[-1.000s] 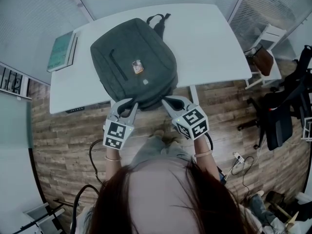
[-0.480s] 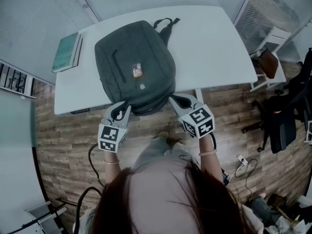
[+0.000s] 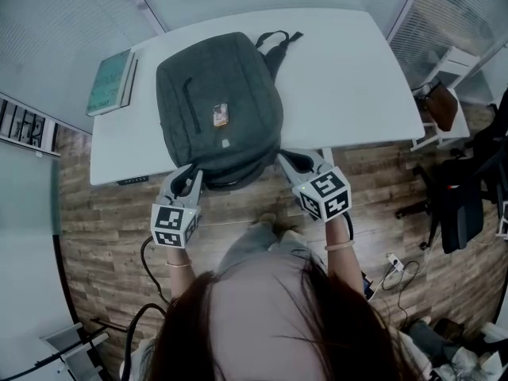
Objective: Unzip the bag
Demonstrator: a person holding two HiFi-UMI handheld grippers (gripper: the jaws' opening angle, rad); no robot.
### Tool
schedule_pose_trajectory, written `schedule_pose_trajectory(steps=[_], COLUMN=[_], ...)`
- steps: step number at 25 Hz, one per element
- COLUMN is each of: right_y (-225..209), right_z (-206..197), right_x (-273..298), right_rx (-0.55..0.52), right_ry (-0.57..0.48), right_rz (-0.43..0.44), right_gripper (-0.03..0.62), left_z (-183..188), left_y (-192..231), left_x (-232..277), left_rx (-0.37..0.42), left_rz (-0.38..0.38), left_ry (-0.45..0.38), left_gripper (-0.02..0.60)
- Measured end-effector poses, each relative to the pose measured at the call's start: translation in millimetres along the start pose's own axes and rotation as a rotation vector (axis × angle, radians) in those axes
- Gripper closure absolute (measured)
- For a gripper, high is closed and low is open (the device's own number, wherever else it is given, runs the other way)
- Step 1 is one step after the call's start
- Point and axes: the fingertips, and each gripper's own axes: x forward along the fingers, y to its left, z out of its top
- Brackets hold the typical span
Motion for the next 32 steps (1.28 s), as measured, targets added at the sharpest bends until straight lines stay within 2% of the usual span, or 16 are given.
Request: schedule_pose_trajectory(steps=[6,21,32], right_y=[-5.6,-12.4,-24.3], right_z=[2.4,10.6,15.5], right_x=[12.1,39.3,54.8], right_rx=[0.001,-0.001,-0.025], right_ry=[0.001,-0.006,-0.019], right_rz=[0.009,-0.012,-0.100], right_gripper=[0.583,0.583,0.582], left_z=[-3.3,-7.7,-12.6], left_y=[21.0,63.4,76.5], left_x=[-2.6,-0.7,1.3], left_rx=[-0.022,-0.064,-0.065], left_rz=[0.042,0.071,0.024], left_ry=[-0.001,-0.032,-0.031], left_gripper=[0.520,0.518,0.518])
